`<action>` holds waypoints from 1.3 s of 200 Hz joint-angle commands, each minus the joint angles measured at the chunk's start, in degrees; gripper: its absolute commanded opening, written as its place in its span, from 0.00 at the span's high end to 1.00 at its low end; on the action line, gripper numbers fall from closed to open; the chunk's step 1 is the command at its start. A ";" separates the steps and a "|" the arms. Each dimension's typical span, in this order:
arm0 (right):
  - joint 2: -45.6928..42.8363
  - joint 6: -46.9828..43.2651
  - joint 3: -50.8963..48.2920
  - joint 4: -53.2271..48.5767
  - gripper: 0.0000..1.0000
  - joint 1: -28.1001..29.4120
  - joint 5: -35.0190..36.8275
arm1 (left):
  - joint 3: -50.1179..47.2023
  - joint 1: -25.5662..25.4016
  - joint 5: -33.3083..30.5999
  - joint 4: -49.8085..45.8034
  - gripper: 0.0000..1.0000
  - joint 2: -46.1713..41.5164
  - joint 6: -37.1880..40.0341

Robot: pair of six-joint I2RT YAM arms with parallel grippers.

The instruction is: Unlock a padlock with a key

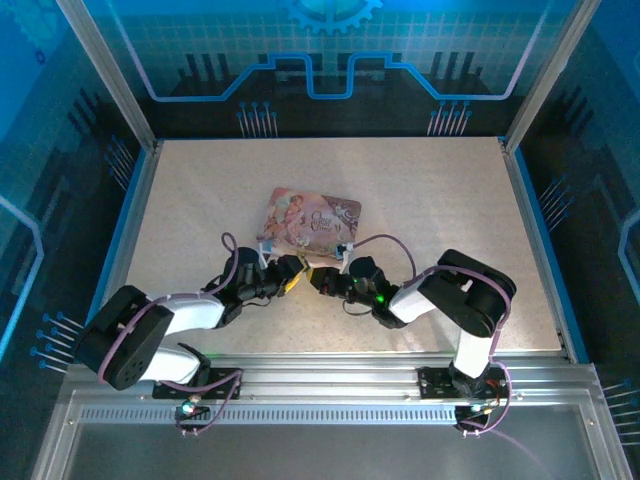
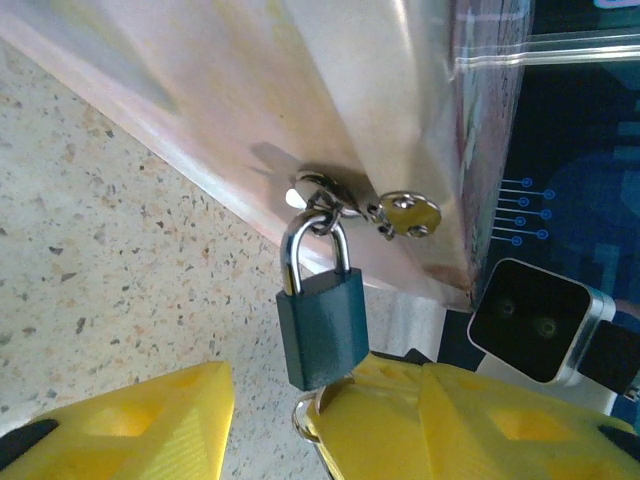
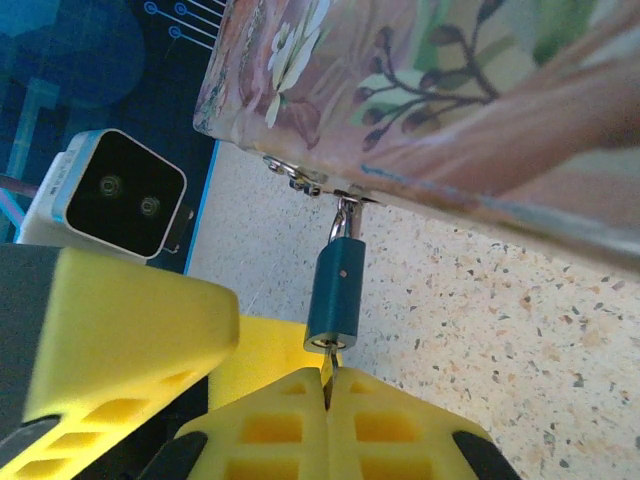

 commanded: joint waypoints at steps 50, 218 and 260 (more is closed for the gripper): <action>0.05 2.66 1.31 -1.55 0.94 0.90 -0.99 | -0.73 0.66 -1.73 14.99 0.58 8.21 -5.05; -0.06 2.05 1.35 -1.06 0.86 0.72 -1.85 | 0.68 0.66 -2.40 10.69 0.91 5.26 -2.85; -1.15 0.76 0.07 -2.00 0.73 0.16 -1.70 | 1.72 0.66 -3.19 3.45 0.91 0.97 -0.93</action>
